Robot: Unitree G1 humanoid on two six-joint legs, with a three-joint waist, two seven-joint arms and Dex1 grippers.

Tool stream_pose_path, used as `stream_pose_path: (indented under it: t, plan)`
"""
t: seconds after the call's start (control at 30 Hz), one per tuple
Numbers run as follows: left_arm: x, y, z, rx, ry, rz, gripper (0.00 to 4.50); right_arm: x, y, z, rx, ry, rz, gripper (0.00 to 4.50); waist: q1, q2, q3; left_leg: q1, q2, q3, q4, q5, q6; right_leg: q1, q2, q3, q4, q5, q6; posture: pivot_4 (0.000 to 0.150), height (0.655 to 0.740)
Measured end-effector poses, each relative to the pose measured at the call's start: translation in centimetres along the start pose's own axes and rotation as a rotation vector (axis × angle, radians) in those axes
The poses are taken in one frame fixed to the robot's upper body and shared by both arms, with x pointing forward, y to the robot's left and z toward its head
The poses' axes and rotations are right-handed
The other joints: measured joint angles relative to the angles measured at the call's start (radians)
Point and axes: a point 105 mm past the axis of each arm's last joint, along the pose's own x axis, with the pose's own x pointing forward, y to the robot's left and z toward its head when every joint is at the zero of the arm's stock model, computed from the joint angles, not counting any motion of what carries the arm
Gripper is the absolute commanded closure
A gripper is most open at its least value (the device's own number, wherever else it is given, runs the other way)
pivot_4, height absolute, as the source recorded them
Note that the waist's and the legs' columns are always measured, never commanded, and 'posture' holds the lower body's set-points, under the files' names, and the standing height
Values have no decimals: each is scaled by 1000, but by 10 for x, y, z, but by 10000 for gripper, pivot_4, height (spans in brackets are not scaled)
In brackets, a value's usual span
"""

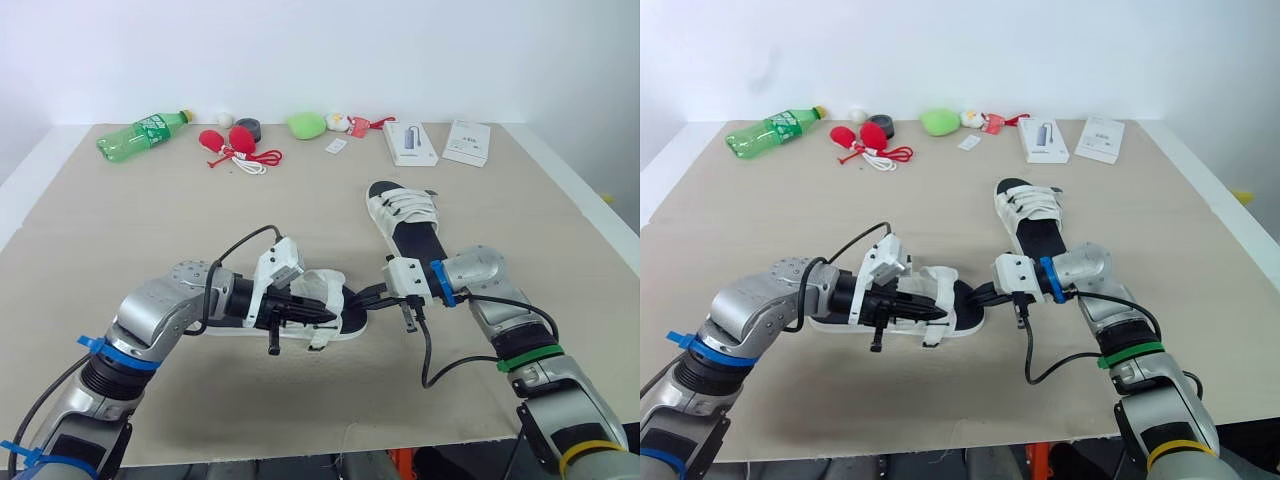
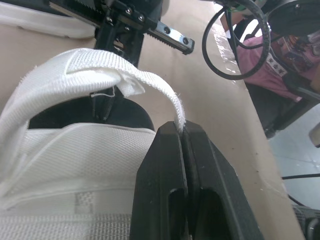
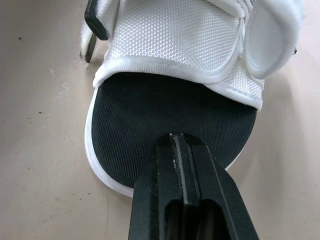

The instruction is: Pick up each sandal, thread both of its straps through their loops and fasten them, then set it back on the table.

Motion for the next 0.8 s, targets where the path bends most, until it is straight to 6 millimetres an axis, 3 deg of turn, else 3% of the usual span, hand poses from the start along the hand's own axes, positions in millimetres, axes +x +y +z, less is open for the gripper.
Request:
stream_pose_path:
  t: [0.07, 0.23, 0.4, 0.5, 0.6, 0.73, 0.8]
  plan:
    - [-1, -2, 2, -6, -1, -12, 36886, 0, 0, 0, -2, -1, 2, 45000, 0, 0, 0, 0, 0, 0, 0, 0, 0, 0, 0, 0, 0, 0, 0, 1500, 7400]
    - [-19, -8, 22, 43, 2, -20, 12443, 0, 0, 0, -4, 0, 6, 45000, 0, 0, 0, 0, 0, 0, 0, 0, 0, -1, 0, 0, 0, 0, 0, 1500, 7400]
    - [-53, -22, 48, 10, -48, -41, 12443, 0, 0, 1, -9, 0, 9, 45000, -1, 0, 0, 0, 0, 0, 0, 0, 0, -1, 0, 0, 0, 0, 0, 1500, 7400]
    - [-62, -34, 50, -54, -66, -92, 12443, 0, 0, 1, -9, 0, 10, 45000, -1, 0, 0, -1, 0, 0, 0, 0, 0, -1, 0, 0, 0, -1, 0, 1500, 7400]
    - [-60, -59, 20, -222, -47, -179, 12443, 0, 0, 1, -10, -1, 13, 45000, -2, 0, 0, 0, 1, 0, 0, -1, 0, -1, 0, 0, 0, -1, -1, 1500, 7400]
    - [-49, -66, -5, -296, -16, -164, 12443, -1, 0, -1, -1, 1, 15, 45000, -1, -1, 1, 1, 1, 0, 1, -1, -1, -1, 0, -1, 0, -1, -1, 1500, 7400]
    - [-39, -60, -15, -300, -14, -113, 12443, -1, 0, -2, 5, 5, 14, 45000, -1, -1, 1, 1, 0, 0, 3, -2, -2, -3, 0, -1, 0, -1, -1, 1500, 7400]
